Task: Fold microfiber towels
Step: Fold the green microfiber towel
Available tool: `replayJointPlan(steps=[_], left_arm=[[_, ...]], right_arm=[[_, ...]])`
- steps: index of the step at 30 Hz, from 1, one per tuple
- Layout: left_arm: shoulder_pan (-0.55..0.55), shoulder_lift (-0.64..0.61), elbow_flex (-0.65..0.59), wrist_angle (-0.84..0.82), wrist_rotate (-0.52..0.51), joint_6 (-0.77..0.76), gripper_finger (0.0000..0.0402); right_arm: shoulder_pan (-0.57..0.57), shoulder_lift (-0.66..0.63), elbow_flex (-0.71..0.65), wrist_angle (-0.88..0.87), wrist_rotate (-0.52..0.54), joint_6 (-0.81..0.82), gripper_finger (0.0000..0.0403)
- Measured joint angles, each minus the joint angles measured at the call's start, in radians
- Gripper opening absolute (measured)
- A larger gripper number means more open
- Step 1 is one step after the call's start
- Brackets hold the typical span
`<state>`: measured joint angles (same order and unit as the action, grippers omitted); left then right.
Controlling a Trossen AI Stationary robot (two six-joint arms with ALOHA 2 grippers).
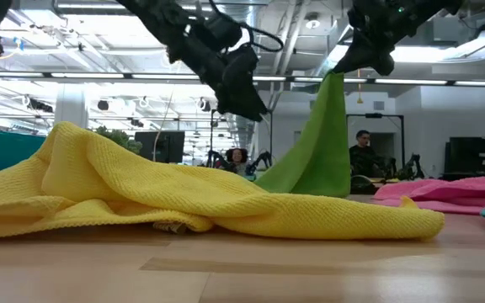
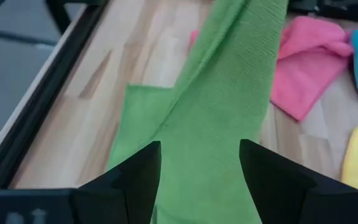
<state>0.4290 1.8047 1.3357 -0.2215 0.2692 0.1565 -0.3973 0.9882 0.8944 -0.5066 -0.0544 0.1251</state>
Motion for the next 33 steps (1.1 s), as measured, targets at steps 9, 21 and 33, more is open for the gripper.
replayJointPlan(steps=[9, 21, 33], left_arm=[[0.021, 0.153, 0.043, 0.086, 0.094, 0.114, 0.021], [0.021, 0.262, 0.144, 0.105, 0.166, 0.238, 0.021], [-0.005, 0.26, 0.158, -0.016, 0.182, 0.301, 0.021]], right_arm=[[0.068, 0.0, 0.0, -0.017, -0.001, 0.027, 0.002], [0.153, 0.0, 0.0, -0.018, -0.001, 0.052, 0.0021], [0.235, 0.0, 0.0, -0.017, 0.0, 0.077, 0.0021]])
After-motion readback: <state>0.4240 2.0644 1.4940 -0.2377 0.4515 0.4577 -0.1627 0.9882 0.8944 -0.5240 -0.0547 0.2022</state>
